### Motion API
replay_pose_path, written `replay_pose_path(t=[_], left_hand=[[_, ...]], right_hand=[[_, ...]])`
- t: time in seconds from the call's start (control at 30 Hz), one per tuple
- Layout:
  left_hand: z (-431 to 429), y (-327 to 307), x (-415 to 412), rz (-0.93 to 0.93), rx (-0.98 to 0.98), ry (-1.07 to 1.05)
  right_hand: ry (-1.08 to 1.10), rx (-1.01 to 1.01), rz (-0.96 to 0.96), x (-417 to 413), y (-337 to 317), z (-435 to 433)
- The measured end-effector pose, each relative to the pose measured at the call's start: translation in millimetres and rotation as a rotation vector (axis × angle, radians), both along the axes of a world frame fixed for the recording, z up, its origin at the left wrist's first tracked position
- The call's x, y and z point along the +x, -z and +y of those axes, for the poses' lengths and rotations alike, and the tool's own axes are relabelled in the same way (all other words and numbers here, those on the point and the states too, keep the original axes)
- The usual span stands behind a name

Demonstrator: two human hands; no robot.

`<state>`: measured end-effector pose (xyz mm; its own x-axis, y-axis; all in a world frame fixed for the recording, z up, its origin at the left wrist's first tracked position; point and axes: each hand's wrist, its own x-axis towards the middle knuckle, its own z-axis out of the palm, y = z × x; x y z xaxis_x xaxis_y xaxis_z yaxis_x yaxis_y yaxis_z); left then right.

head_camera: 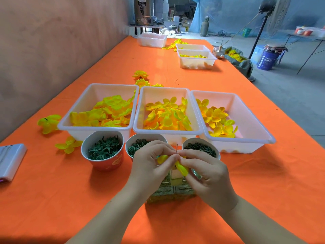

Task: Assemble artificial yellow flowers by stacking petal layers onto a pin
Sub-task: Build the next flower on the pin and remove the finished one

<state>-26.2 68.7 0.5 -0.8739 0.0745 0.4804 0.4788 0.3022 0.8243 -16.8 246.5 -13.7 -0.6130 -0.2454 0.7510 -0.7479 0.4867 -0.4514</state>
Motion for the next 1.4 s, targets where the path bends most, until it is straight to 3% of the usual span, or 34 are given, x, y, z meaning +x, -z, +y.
replay_pose_path(t=[0.37, 0.5, 0.63, 0.77, 0.97, 1.07, 1.17, 1.27, 1.33, 1.4], left_hand=[[0, 1, 3, -0.140, -0.044, 0.046], [-6, -9, -1, -0.275, -0.050, 0.105], [-13, -11, -2, -0.303, 0.060, 0.071], [-7, -10, 4, -0.298, 0.030, 0.095], [-1, -4, 3, -0.291, 0.015, 0.052], [2, -3, 5, -0.271, 0.012, 0.058], [0, -4, 7, -0.269, -0.028, 0.069], [-7, -7, 6, -0.316, -0.008, 0.134], [-16, -14, 1, -0.329, 0.105, 0.159], [-27, -17, -13, -0.291, 0.144, 0.095]], right_hand=[[-0.004, -0.023, -0.084, 7, 5, 1], [0.078, -0.379, -0.470, 8, -10, -2], [0.230, -0.390, -0.776, 11, -18, -3], [0.214, -0.590, -1.028, 16, -19, -1], [0.216, -0.356, -0.972, 15, -19, -2], [0.215, -0.146, -0.960, 5, -31, 1], [0.243, 0.098, -0.819, -10, -47, 5], [0.173, 0.089, -0.764, -14, -57, 0], [0.096, 0.080, -0.729, -12, -54, -4], [0.044, 0.041, -0.673, -13, -45, -9]])
